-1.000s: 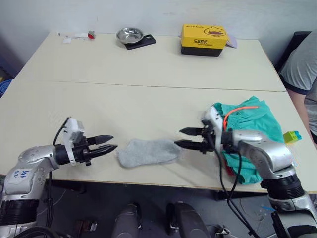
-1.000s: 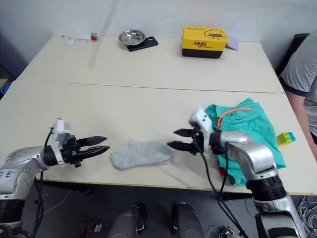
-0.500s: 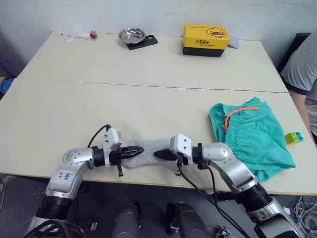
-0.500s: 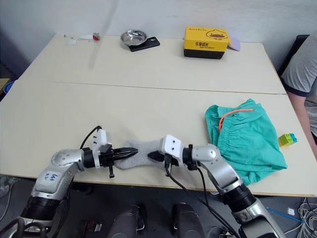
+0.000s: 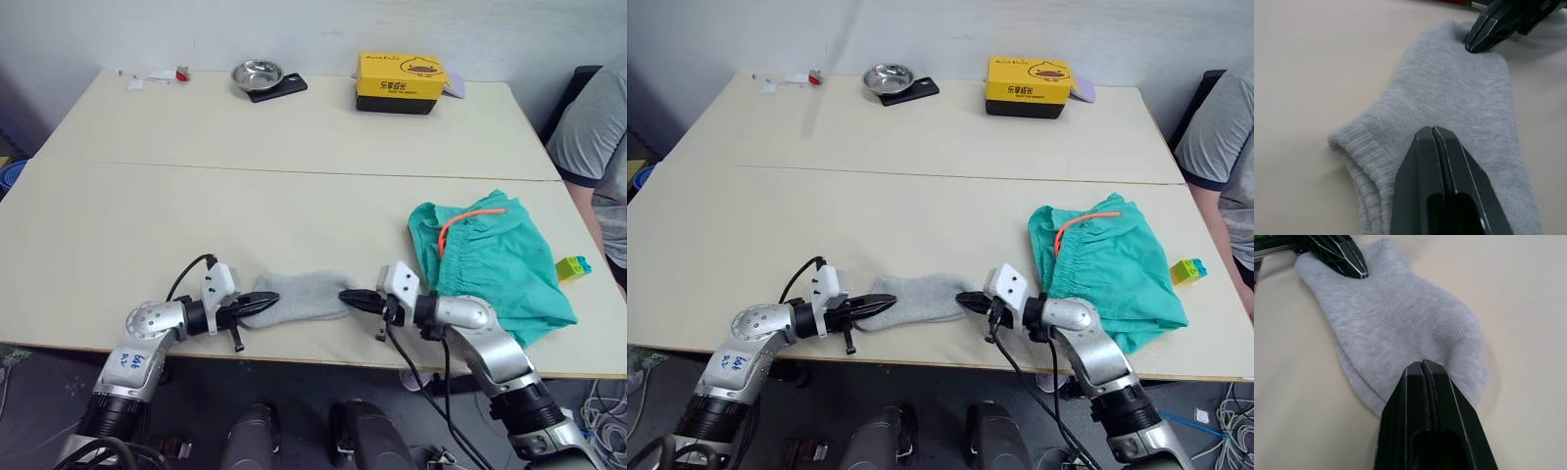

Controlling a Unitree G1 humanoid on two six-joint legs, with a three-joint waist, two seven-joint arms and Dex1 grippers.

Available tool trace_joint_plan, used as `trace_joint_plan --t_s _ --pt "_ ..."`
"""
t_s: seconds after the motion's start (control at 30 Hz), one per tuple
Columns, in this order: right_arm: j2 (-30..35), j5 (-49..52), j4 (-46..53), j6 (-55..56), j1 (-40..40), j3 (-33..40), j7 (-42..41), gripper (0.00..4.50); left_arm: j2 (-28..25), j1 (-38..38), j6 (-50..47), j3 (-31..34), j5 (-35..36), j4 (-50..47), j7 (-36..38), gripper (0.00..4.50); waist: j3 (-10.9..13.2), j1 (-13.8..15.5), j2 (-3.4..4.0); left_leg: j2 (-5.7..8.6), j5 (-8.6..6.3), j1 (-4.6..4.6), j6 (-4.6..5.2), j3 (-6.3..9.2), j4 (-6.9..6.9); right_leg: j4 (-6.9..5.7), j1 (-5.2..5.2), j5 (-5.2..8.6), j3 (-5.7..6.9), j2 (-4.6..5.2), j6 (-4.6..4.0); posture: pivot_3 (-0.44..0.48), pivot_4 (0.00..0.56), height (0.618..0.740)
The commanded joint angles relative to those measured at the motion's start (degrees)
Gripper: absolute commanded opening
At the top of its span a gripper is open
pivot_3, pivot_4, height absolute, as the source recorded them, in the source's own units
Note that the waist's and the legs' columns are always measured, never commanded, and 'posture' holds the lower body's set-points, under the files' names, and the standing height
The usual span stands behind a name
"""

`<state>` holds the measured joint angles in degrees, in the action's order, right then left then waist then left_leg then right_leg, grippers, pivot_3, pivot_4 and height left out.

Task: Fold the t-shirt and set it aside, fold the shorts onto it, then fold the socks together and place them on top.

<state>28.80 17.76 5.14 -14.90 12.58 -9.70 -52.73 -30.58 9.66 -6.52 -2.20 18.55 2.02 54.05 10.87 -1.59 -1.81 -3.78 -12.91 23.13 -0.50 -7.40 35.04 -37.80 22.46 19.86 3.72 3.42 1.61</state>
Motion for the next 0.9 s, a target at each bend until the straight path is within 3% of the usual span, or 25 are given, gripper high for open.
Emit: trace_joint_plan --t_s 0.03,0.1,0.27,0.5,0.9 --pt "1.1 11.2 8.8 -10.5 -2.2 5.9 -0.2 0.17 2.1 0.0 0.2 3.4 5.7 -0.7 1.8 0.01 0.0 0.0 0.0 0.0 0.02 0.02 0.03 0.02 0.01 0.0 0.0 0.0 0.01 0.0 0.0 0.0 0.15 0.74" --pt "1.2 15.5 12.5 -17.4 -3.3 8.4 2.8 0.55 2.2 0.5 -0.8 3.4 7.5 -1.7 3.9 0.0 0.0 0.0 0.0 0.0 0.12 0.15 0.21 0.04 0.0 0.01 0.09 0.0 0.02 0.0 0.01 0.0 0.15 0.74" --pt "1.3 25.0 18.8 -38.5 -5.0 12.0 13.7 2.32 0.7 2.7 -0.4 2.2 5.6 -0.3 6.4 0.0 0.0 0.0 0.0 0.0 0.09 0.15 0.17 0.08 -0.04 0.05 0.09 0.03 0.05 -0.02 0.03 0.0 0.15 0.74" --pt "-3.2 29.6 18.6 -50.6 -3.3 12.4 23.0 4.48 -0.7 5.5 2.8 0.7 1.3 5.7 8.4 0.0 0.0 -0.3 -0.05 -0.01 0.0 0.14 0.1 0.03 -0.04 0.1 0.08 0.03 0.02 -0.02 0.03 0.0 0.15 0.74" --pt "-13.4 33.6 10.8 -60.7 4.9 15.2 31.9 4.48 1.0 6.5 5.1 0.0 -1.8 8.7 8.2 0.0 0.0 -0.4 -0.06 -0.02 0.04 0.14 0.16 0.03 -0.1 0.1 0.11 0.03 0.03 -0.03 0.04 0.0 0.15 0.74"
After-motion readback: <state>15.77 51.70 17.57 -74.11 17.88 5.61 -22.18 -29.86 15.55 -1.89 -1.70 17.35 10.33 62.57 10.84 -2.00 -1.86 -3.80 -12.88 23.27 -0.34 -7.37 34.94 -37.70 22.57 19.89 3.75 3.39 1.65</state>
